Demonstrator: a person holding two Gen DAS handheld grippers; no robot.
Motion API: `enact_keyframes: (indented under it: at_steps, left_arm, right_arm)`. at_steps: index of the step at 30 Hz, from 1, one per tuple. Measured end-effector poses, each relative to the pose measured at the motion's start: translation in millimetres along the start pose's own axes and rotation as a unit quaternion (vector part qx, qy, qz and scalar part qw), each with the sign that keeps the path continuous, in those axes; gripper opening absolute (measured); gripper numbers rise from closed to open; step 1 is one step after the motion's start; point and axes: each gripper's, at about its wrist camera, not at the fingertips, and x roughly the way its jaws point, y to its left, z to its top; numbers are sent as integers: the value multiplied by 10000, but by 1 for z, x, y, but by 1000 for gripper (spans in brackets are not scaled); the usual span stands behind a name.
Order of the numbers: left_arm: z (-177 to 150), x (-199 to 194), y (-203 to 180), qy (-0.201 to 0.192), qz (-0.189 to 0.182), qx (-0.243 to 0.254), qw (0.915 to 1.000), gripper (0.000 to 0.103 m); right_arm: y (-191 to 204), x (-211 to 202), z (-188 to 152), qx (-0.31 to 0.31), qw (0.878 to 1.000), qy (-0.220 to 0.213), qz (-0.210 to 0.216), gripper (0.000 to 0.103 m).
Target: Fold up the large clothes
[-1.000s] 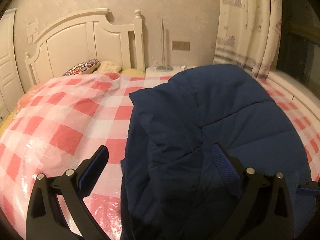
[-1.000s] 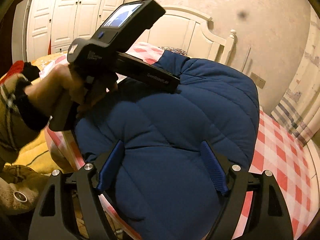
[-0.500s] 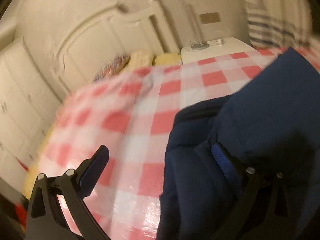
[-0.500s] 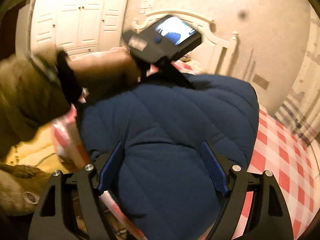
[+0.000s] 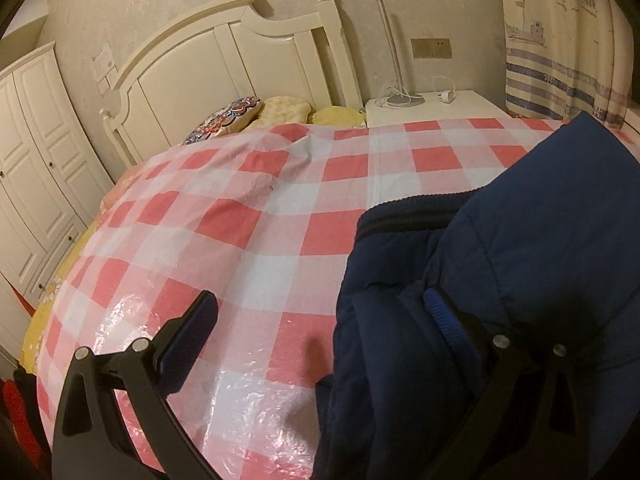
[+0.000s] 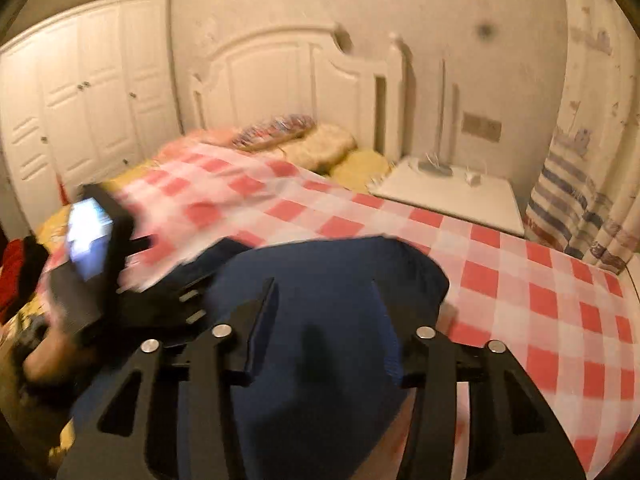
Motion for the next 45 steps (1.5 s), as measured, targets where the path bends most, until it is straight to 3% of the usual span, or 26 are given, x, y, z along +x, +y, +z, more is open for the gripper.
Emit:
enact_keyframes:
  at_steps: [2,4,8,11,13,15,17,19,23,26,29,31,32,33,37,41,43,45]
  left_arm:
    - [0,1,2,46,-47,-41,10000,101]
    - [0,7,6,134,-79,-147,9998,101]
    - [-1,17,13,333,-456,-276,9980,101]
    - [-2,17,12,310,-448,-275,9981,101]
    - [-3,17,13,292,-446,-293,9981,101]
    - [-3,17,14,283,-471,-320,9980,101]
    - [-3,17,13,293,-474,-321,9979,101]
    - [-3,16,14,310,-482,-346,9978,101]
    - [-3,16,14,311,-524,-363,9975,101]
    - [-3,17,15,308,-529,-367,9974,101]
    - [-3,17,15,311,-538,-376,9974,101]
    - [-3,16,15,309,-544,-378,9973,101]
    - [-3,16,15,309,-557,-389,9972,101]
    - [-3,17,15,325,-559,-391,9971,101]
    - [-3,17,15,332,-558,-397,9971,101]
    - [-3,19,18,378,-703,-445,9958,101]
    - [-5,22,25,473,-980,-551,9925,101]
    - [-10,25,37,633,-1359,-759,9858,101]
  right_arm:
    - [-6,42,5,-39,9992,356,-178,46]
    - [-12,97,-8,-111,9930,1174,-82,47]
    - [-7,100,-2,-263,9894,1417,-180,47]
    - [-4,98,5,-316,9853,1653,-298,47]
    - [-6,92,14,-297,9878,1473,-410,47]
    - [-23,79,25,186,9930,977,-643,47]
    - [-38,92,20,549,9894,1176,-651,47]
    - [-35,118,1,337,9843,1678,-443,48]
    - [-28,112,10,262,9816,1761,-687,48]
    - [-1,88,27,-250,9838,1276,-1233,48]
    - [19,73,33,-388,9903,945,-941,49]
    - [36,84,26,-754,9860,1203,-874,49]
    - [46,100,16,-1085,9762,1594,-993,49]
    - [51,107,11,-1292,9706,1708,-1103,49]
    - [46,110,11,-1140,9719,1791,-1015,49]
    - [36,100,7,-741,9818,1551,-803,51]
    - [30,83,5,-449,9880,1349,-599,58]
    - [23,56,-4,-7,9938,1104,-105,86]
